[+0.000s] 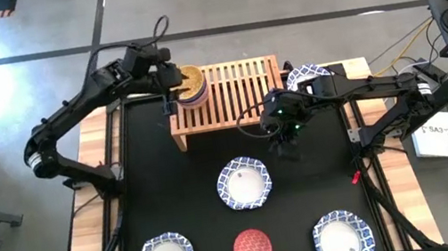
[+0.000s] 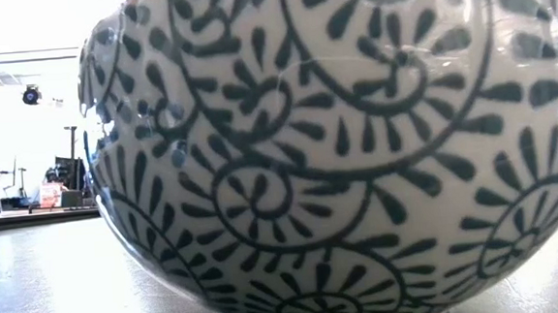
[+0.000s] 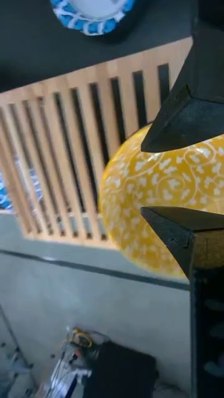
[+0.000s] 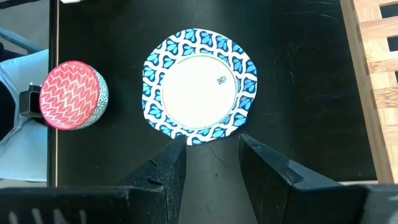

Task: Place and stack bowls onto a shelf
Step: Stack the red patterned bowl on top of the yellow bowl on the shelf

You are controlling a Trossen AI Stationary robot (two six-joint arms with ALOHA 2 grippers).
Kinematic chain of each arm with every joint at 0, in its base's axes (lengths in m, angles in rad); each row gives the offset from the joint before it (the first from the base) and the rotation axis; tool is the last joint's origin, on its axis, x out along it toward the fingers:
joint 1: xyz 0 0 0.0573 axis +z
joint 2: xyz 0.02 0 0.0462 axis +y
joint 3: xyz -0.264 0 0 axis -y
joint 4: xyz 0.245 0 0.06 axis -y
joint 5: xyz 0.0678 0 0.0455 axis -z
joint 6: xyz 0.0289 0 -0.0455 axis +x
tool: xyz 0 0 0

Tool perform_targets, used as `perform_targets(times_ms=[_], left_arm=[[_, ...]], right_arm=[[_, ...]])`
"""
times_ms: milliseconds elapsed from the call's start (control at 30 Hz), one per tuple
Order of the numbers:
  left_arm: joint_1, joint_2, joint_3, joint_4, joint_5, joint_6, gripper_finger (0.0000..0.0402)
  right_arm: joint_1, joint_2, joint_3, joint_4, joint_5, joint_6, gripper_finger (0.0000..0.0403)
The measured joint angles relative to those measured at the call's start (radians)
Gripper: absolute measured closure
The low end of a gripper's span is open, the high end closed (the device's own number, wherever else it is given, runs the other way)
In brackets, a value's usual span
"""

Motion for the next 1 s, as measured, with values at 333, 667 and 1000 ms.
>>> perform_targets(times_ms=[333, 667, 1000], left_arm=[[-0.132, -0.018, 0.027, -0.081, 0.311, -0.237, 0.0267], [-0.533, -0.014, -0.113, -0.004, 0.048, -0.461, 0.0267], [-0.75, -0.013, -0.381, 0.375, -0.029, -0.926, 0.0267]], right_arm=[[0.007, 0.0, 0.0, -0.057, -0.001, 0.061, 0.0268], [0.1, 0.0, -0.037, -0.082, -0.001, 0.218, 0.0268], [0.281, -0.003, -0.151, -0.102, -0.002, 0.273, 0.0268]])
